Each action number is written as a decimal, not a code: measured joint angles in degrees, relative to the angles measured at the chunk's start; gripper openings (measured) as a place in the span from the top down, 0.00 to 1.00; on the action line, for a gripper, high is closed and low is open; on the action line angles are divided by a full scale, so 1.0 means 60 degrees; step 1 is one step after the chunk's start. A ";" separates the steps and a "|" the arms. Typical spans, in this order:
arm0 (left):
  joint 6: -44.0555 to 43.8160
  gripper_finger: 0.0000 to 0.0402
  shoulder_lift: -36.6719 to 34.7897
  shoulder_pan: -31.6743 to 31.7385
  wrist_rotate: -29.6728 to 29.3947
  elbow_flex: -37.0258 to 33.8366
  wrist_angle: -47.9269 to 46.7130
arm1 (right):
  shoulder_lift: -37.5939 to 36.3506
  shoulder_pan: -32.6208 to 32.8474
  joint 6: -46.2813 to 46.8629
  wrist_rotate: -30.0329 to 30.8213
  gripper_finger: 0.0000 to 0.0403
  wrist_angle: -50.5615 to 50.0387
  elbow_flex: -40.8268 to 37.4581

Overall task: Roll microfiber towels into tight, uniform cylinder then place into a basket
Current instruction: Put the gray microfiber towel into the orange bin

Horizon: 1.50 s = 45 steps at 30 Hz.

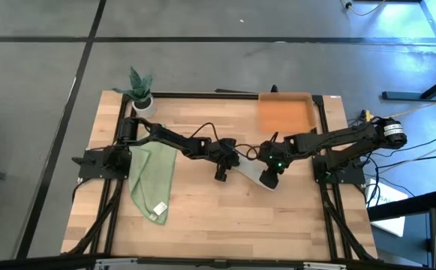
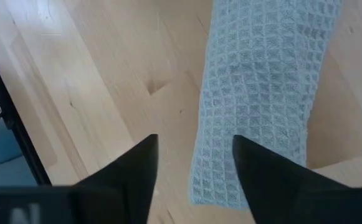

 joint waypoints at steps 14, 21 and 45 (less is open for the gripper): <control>-0.0004 0.97 0.0000 0.0000 -0.0004 0.0000 -0.0004 | 0.0000 -0.0583 0.0260 -0.0729 0.36 -0.0686 0.0000; -0.0004 0.97 0.0000 0.0000 -0.0004 0.0000 -0.0004 | -0.0022 -0.1059 -0.0051 -0.0805 0.36 -0.1685 0.0316; -0.0011 0.97 0.0004 0.0007 0.0219 0.0011 0.0022 | 0.1952 -0.0299 0.0214 0.0533 0.36 -0.1825 0.0969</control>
